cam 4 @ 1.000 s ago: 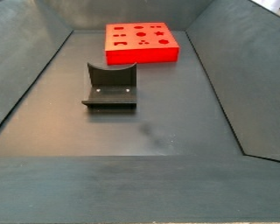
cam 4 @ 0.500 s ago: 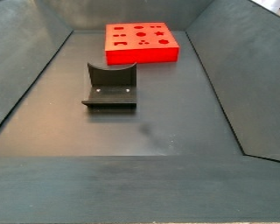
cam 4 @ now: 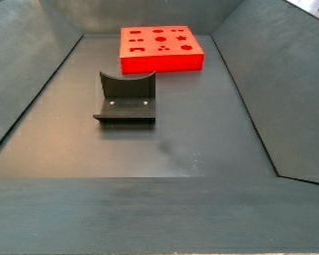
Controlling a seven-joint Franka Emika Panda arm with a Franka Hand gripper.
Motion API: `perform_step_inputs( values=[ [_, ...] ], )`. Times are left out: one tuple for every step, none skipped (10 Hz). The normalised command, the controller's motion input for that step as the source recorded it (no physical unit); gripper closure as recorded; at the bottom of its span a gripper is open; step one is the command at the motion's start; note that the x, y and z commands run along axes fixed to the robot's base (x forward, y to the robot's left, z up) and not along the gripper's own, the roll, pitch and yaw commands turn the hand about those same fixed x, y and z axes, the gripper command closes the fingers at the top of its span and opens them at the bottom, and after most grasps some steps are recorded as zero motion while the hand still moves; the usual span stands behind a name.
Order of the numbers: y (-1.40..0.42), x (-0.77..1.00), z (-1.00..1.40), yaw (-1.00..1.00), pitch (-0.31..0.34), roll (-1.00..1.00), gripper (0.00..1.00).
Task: Pick up the double-square object. Move up. Place the double-square object on the fixture. Regrasp the double-square object. Move to above the board. Insert the double-square object.
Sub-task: Insert the double-square object.
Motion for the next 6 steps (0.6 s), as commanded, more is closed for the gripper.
perform_step_inputs(
  values=[
    [-0.05,0.24,-0.48,0.28,-0.171,0.32,1.0],
    [-0.04,0.03,-0.53,0.35,-0.037,0.36,1.0],
    [-0.1,0.02,-0.59,0.41,0.0,0.34,1.0],
    [-0.12,0.15,-0.69,0.42,0.0,0.27,1.0],
    [-0.06,0.09,-0.27,0.23,0.0,0.0,1.0],
    [0.0,0.0,0.0,0.01,0.0,0.0,1.0]
  ],
)
